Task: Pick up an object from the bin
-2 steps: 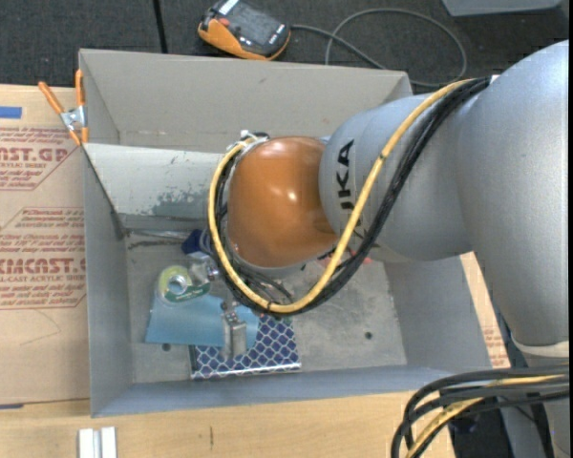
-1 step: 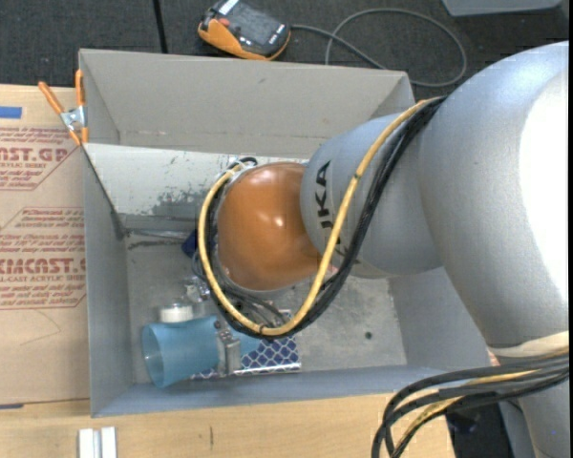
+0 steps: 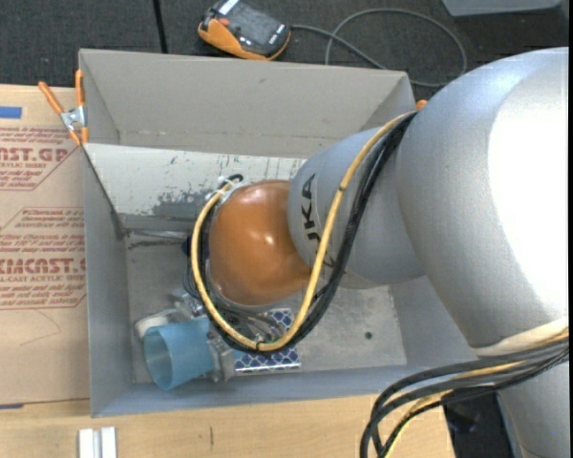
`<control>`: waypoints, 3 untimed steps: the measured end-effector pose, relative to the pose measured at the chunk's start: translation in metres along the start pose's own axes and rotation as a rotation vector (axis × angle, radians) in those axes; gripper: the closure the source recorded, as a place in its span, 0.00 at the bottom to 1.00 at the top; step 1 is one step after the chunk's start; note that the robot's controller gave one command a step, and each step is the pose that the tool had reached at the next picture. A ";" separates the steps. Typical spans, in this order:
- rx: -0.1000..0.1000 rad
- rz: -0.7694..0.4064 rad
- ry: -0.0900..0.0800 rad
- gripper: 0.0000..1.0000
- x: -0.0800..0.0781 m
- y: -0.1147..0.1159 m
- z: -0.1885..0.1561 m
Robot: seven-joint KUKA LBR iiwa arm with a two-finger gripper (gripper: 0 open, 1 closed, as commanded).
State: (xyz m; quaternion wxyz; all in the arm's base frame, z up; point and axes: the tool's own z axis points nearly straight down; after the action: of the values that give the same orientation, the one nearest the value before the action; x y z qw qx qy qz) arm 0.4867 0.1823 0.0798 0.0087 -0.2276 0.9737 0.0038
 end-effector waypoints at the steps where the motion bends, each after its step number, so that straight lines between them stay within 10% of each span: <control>1: 0.000 0.000 0.000 1.00 0.000 0.000 0.000; 3: 0.003 0.034 -0.011 1.00 -0.014 0.020 -0.001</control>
Offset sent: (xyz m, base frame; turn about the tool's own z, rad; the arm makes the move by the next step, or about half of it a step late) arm -0.0012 0.0544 -0.0098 0.0316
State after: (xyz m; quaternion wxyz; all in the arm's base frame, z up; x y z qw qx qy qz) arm 0.4902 0.2060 0.0813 0.0143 -0.2110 0.9774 0.0035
